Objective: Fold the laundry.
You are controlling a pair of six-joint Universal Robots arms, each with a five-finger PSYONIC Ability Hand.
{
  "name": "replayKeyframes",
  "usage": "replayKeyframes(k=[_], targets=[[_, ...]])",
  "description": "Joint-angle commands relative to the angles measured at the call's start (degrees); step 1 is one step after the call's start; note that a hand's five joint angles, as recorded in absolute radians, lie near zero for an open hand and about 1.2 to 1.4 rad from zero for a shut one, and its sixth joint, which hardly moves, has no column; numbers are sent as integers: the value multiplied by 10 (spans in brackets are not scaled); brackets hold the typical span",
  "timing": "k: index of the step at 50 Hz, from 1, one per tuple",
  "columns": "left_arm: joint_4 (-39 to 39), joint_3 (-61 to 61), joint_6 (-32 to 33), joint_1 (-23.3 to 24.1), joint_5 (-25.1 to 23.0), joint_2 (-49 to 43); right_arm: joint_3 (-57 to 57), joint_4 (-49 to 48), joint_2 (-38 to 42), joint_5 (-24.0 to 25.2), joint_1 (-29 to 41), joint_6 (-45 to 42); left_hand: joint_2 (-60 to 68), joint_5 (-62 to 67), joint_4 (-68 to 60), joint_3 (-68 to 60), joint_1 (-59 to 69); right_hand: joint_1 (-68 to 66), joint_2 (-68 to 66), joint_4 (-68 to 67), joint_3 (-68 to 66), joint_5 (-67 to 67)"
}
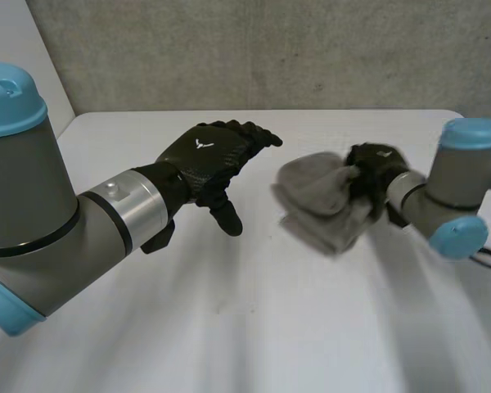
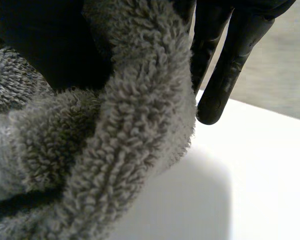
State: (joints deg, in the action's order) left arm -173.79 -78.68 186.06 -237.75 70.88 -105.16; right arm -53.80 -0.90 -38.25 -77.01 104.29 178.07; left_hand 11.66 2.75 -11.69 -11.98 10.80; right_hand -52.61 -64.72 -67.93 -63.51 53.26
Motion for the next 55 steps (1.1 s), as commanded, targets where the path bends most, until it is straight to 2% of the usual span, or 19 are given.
replayKeyframes(k=[1, 6, 12, 21, 23, 26, 27, 28, 35, 42, 46, 50, 51, 53, 54, 55], targets=[[-1, 0, 0, -1, 0, -5, 198, 50, 104, -13, -98, -19, -8, -19, 8, 11, 1, -274, -153, -121, -165, 167], [0, 0, 0, 0, 0, -8, 331, 82, 177, -28, -188, -22, -8, -19, 8, 11, 1, -274, -153, -121, -165, 167], [0, -1, -1, 0, 4, -12, 429, 91, 237, -20, -239, -43, -8, -19, 8, 11, 1, -274, -153, -121, -165, 167], [0, -2, -2, 0, 8, -16, 450, 78, 276, 69, -287, -92, -8, -19, 8, 11, 1, -274, -153, -121, -165, 167], [-1, -2, -2, 0, 8, -16, 450, 78, 276, 71, -290, -92, -8, -19, 8, 11, 1, -271, -150, -118, -162, 165], [-1, -3, -2, 0, 8, -15, 451, 78, 277, 74, -294, -97, -6, -17, 6, 9, 3, 76, 197, 229, 185, -182], [-1, -3, -2, 0, 8, -16, 452, 78, 277, 71, -294, -100, -6, -17, 6, 9, 3, 219, 340, 372, 328, -325], [-1, -4, -2, 0, 8, -16, 452, 78, 277, 67, -294, -113, -8, -19, 8, 11, 1, 426, 547, 579, 535, -533], [0, -6, -14, 0, 8, -15, 448, 81, 269, 26, -305, -208, -6, -17, 6, 9, 3, 426, 547, 579, 535, -533], [0, -5, -18, -1, 8, -9, 414, 108, 210, 31, -302, -293, -6, -17, 6, 9, 3, 426, 547, 579, 535, -533], [-1, -4, -17, -2, 8, -7, 371, 128, 149, 32, -299, -385, -8, -19, 8, 11, 1, 426, 547, 579, 535, -533], [0, -3, -17, -3, 8, 0, 310, 132, 87, 20, -292, -538, -8, -19, 8, 11, 1, 426, 547, 579, 535, -533], [0, -3, -17, -4, 8, 4, 289, 129, 61, 14, -285, -601, -8, -19, 8, 11, 1, 426, 547, 579, 535, -533], [0, -3, -17, -7, 8, 8, 270, 123, 35, 2, -271, -655, -8, -19, 8, 11, 1, 426, 547, 579, 535, -533], [0, -3, -17, -10, 8, 12, 257, 111, 9, -19, -257, -682, -8, -19, 8, 11, 1, 426, 547, 579, 535, -533], [-1, -3, -17, -12, 8, 14, 252, 101, -3, -30, -250, -683, -8, -19, 8, 11, 1, 426, 547, 579, 535, -533]])
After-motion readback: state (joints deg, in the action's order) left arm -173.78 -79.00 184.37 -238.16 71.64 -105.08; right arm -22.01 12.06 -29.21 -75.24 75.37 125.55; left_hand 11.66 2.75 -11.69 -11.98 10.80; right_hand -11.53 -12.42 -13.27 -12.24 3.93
